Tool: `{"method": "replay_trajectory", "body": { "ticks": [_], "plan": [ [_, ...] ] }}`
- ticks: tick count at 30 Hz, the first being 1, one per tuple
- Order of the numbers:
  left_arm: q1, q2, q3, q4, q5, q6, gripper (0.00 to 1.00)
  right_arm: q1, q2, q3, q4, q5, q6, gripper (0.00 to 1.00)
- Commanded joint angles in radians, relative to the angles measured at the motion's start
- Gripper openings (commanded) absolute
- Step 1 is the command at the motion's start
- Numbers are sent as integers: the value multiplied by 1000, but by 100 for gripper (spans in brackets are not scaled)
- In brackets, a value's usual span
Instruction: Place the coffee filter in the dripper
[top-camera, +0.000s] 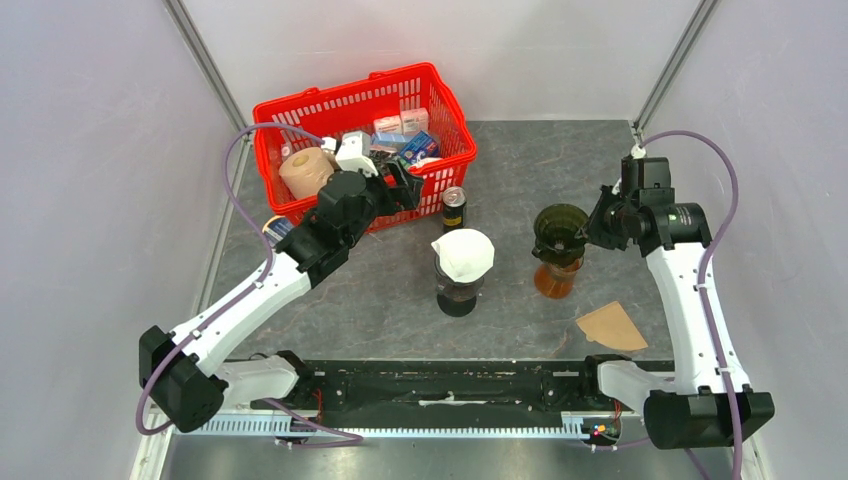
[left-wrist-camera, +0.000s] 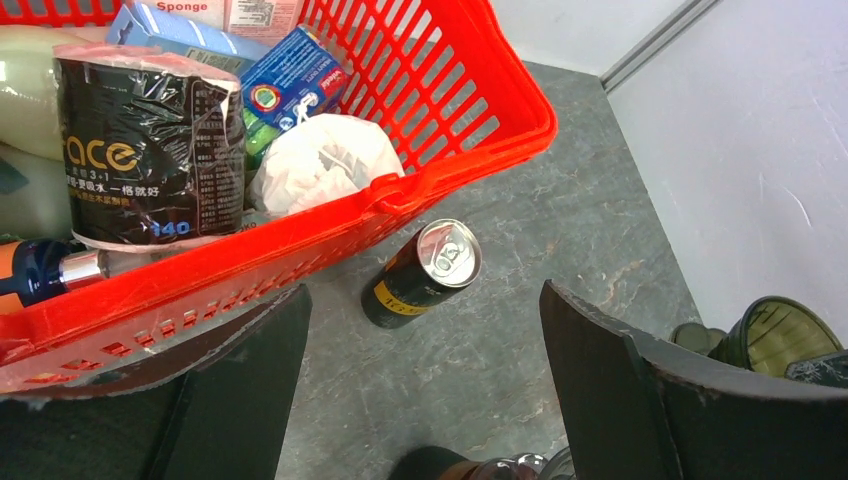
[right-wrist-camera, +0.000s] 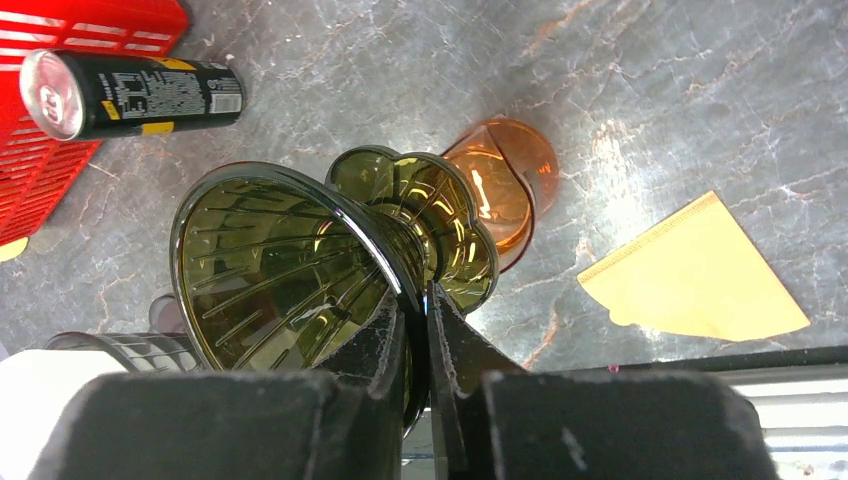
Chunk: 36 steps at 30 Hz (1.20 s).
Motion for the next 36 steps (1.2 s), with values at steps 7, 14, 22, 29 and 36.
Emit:
{"method": "replay_trajectory", "body": {
  "ticks": [7, 14, 22, 29, 36],
  "plan": [
    [13, -24, -36, 69, 19, -16, 92, -99, -15, -48, 15, -56, -1, 0],
    [13, -25, -41, 69, 18, -17, 93, -137, -22, -92, 39, -77, 3, 2],
    [13, -40, -48, 70, 33, -18, 93, -159, -51, -139, 70, -87, -10, 4],
    [13, -49, -55, 70, 39, -19, 93, -174, -63, -151, 89, -82, -10, 6],
    [13, -49, -55, 69, 42, -18, 94, -180, -61, -165, 90, -84, -6, 11]
  ]
}}
